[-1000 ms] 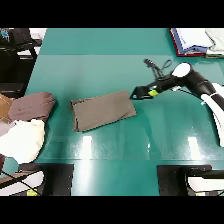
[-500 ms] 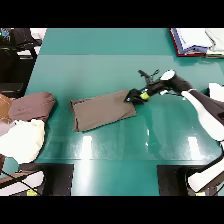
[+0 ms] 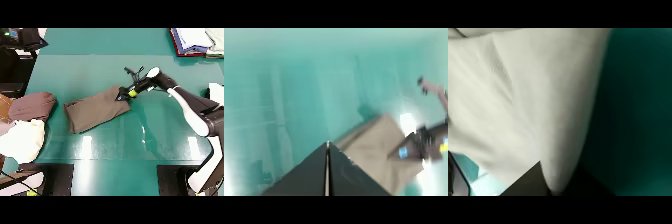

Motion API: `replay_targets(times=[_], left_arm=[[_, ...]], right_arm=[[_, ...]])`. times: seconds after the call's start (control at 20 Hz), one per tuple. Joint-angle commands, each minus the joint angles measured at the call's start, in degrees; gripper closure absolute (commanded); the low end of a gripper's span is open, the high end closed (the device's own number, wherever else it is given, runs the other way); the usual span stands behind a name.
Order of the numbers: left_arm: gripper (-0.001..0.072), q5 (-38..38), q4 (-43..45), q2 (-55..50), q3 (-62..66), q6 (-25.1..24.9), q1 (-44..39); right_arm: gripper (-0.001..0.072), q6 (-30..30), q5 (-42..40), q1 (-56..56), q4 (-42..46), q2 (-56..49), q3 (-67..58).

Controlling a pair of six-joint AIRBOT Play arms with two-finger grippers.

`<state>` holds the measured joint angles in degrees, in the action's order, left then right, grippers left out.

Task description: Fold the shirts.

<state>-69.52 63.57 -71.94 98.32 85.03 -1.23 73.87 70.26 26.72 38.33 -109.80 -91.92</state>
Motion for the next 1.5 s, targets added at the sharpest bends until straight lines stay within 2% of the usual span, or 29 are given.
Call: replay_targets(times=[0.0, 0.2, 0.35, 0.55, 0.7, 0.9, 1.3, 1.45], left_arm=[[0.0680, 1.66, 0.35, -0.02, 0.00, 0.00, -6.86], [0.0680, 4.37, 0.35, -0.02, 0.00, 0.02, -12.70], [0.0680, 7.50, 0.33, -0.02, 0.00, 0.07, -15.93], [0.0680, 11.28, 0.31, -0.02, 0.00, 0.22, -18.75], [0.0680, 12.09, -0.13, -0.02, 0.00, 0.57, -19.26], [0.0680, 12.07, -0.13, -0.09, 0.00, 0.68, -19.26], [0.0680, 12.04, -0.11, -0.09, 0.00, 0.48, -19.26], [0.0679, 12.00, 0.07, -0.09, 0.00, 0.44, -19.26]], right_arm=[[0.0697, 1.09, 0.48, -7.98, 4.72, 5.70, -1.22], [0.0697, 5.99, 1.53, -24.98, 15.87, 16.09, -1.22], [0.0696, 7.76, 2.47, -39.12, 20.26, 21.35, -1.22], [0.0697, 8.66, 0.68, -56.65, 19.43, 24.33, -1.22], [0.0697, 8.63, -1.77, -65.83, 13.62, 24.44, -1.25], [0.0697, 8.52, -6.58, -69.59, 10.69, 24.52, -1.27], [0.0697, 6.99, -16.46, -65.61, 10.86, 29.24, -1.31], [0.0697, 5.42, -17.57, -66.51, 11.23, 32.39, -1.31]])
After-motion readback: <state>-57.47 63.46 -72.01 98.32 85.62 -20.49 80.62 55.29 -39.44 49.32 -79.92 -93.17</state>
